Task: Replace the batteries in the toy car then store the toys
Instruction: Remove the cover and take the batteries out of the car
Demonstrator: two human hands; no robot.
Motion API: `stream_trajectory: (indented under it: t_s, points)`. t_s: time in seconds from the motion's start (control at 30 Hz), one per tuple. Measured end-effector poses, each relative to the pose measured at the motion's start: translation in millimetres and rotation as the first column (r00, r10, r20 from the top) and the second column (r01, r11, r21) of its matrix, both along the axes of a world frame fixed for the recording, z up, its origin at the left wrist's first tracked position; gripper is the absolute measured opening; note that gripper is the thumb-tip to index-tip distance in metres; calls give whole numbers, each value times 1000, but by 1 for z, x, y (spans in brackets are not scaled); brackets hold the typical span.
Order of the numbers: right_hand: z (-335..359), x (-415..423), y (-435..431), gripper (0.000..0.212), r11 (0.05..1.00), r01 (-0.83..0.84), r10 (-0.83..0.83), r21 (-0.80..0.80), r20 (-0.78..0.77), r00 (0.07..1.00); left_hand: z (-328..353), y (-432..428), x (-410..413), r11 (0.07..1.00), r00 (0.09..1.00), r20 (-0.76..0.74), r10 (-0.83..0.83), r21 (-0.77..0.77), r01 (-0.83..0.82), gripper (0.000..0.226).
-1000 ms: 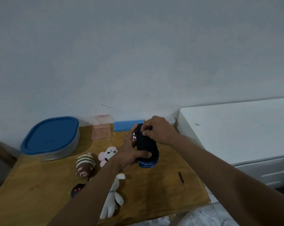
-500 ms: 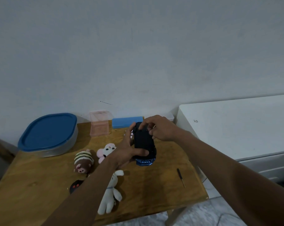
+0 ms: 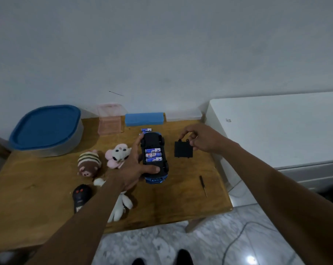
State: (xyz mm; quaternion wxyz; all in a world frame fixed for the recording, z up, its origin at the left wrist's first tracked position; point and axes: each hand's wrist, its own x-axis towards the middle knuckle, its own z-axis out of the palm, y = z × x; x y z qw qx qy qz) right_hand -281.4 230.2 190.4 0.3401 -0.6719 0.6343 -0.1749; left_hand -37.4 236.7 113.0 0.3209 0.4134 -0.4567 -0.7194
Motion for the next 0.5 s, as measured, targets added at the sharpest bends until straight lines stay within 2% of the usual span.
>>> stream_trajectory:
  t_s: [0.17,0.33,0.5]
  points:
    - [-74,-16,24,36,987,-102,122,123,-169,978,-14,14,-13,1000,1000,0,23,6,-23,115]
    - [-120,-25,42,40,961,-127,181,244,-213,960,-30,29,-24,998,1000,13,18,53,-19,117]
    - [-129,-24,41,46,953,-160,221,257,-230,948,-33,38,-31,995,999,0,33,91,-33,115]
